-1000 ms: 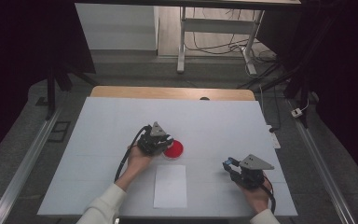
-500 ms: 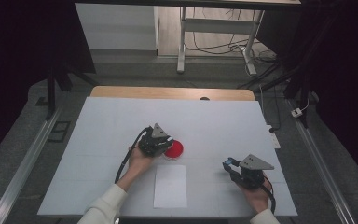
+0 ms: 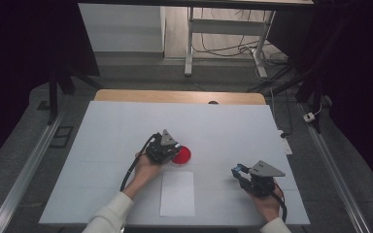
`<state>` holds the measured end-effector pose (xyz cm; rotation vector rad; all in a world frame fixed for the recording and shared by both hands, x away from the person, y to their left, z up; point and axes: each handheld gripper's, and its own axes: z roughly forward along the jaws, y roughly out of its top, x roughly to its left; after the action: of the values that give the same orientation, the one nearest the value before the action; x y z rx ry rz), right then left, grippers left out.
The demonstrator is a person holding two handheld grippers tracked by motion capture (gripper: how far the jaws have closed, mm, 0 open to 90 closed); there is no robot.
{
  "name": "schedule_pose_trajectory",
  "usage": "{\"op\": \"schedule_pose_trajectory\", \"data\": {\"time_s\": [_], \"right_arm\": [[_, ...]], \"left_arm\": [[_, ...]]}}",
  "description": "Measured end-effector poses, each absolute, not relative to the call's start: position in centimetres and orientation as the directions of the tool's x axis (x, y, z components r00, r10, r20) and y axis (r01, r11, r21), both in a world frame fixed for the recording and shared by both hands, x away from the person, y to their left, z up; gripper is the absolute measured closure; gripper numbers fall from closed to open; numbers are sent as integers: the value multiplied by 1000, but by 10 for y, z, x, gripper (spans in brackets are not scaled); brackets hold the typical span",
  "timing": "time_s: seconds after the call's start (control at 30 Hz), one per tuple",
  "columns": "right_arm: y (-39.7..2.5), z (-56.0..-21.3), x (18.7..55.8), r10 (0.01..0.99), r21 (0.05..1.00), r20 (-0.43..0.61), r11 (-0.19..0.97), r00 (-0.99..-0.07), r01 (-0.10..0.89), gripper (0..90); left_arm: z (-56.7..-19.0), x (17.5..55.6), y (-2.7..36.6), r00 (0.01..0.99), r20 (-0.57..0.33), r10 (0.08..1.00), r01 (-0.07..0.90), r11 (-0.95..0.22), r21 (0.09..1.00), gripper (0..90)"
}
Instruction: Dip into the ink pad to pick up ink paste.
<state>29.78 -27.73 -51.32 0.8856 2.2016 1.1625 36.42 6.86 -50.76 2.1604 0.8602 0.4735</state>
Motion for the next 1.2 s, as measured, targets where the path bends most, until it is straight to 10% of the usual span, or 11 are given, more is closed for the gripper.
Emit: {"op": "schedule_pose_trajectory", "data": {"time_s": [1.2], "right_arm": [[-278, -513, 298, 733, 852, -119, 421, -670, 310, 649]], "left_arm": [[-479, 357, 83, 732, -15, 681, 403, -415, 816, 754]]}}
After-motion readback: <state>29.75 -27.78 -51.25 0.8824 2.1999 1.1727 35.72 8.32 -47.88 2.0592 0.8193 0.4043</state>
